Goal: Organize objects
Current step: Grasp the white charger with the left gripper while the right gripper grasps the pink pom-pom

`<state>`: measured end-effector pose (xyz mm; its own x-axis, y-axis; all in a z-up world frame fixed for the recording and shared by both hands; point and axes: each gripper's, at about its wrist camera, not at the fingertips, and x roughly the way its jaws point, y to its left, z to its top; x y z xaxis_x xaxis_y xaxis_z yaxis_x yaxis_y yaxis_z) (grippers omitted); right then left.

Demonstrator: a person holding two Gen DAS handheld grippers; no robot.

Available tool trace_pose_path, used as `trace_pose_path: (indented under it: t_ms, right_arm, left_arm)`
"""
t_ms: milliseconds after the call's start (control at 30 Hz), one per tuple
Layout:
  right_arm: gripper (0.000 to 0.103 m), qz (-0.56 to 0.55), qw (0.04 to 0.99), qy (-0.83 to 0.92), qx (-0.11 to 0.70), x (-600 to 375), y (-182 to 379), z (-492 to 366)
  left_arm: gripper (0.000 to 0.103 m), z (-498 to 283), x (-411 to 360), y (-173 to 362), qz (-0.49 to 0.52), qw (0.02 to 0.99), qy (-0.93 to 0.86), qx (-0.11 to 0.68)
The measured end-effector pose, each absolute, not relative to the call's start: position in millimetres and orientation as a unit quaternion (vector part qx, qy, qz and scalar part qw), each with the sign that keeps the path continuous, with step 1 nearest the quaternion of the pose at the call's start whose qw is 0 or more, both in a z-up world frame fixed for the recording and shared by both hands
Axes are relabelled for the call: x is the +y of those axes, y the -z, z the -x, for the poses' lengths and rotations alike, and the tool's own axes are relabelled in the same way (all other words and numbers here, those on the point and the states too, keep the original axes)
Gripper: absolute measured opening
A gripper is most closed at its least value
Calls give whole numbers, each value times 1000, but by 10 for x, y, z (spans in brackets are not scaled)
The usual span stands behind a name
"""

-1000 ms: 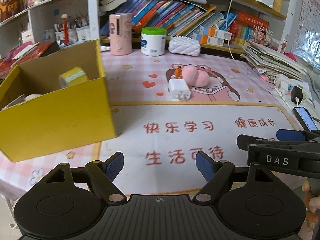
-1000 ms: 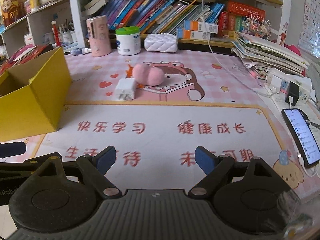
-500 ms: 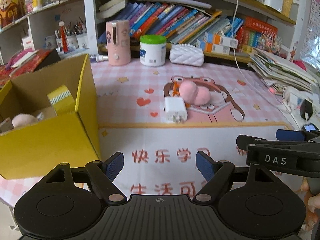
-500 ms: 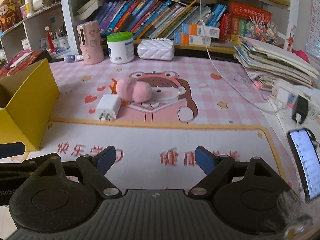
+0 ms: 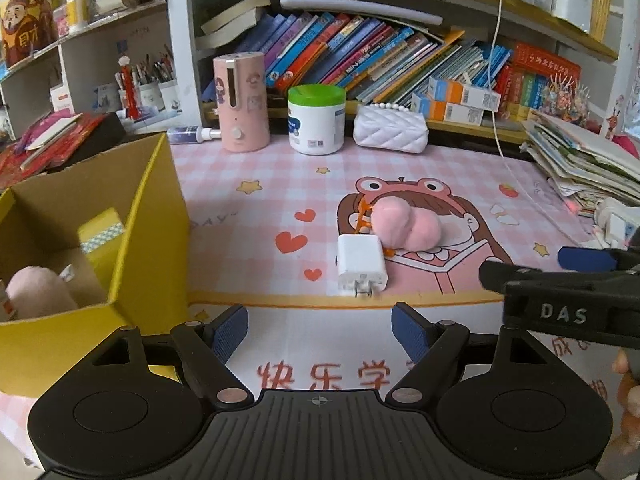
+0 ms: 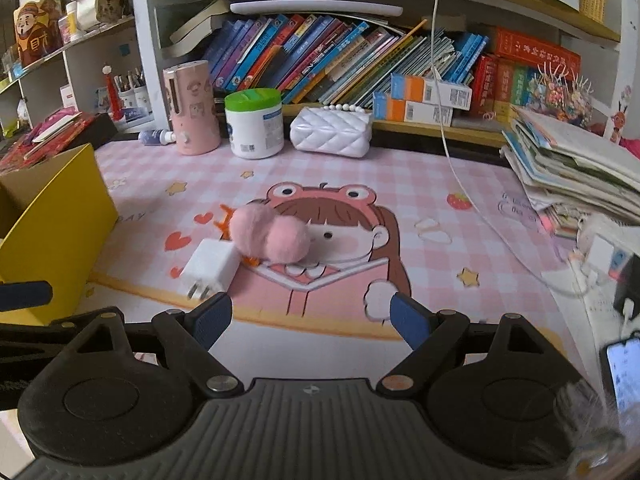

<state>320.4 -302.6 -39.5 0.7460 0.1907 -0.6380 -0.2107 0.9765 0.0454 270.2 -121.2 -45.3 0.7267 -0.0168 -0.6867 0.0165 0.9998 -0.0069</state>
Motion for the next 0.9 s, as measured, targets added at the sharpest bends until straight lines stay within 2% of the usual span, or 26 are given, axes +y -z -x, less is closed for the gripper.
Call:
trace_pose_path:
  t_ms: [667,733,767,833,867,900]
  right_arm:
    - [86,18,932,-85,353,-3417,473,-3593]
    - [86,22,931,-91,353,-3417,472,-3605]
    - [86,24,930,-94,354,-3412,474,-3612]
    - [86,28,929,-98,355,-3396,479,-3633]
    - [86,30,928,-101,356,-3385,487,-3649]
    - [86,32,927,-104,358,-3373,493,-3669]
  left_arm:
    - [79,-3675,-1608,1032,-18,916,25,399]
    - [74,-3718,-1618,1072,-19,915,24,402]
    - [67,-3743,-1616,1093,-19,913,25,406]
    - [63,-3755,-1610,1111,-21,914,26,405]
    - [55,-3759,-1605,1106,-22,914,29,403]
    - [41,-3756,-1596,1096,-23,915,30,401]
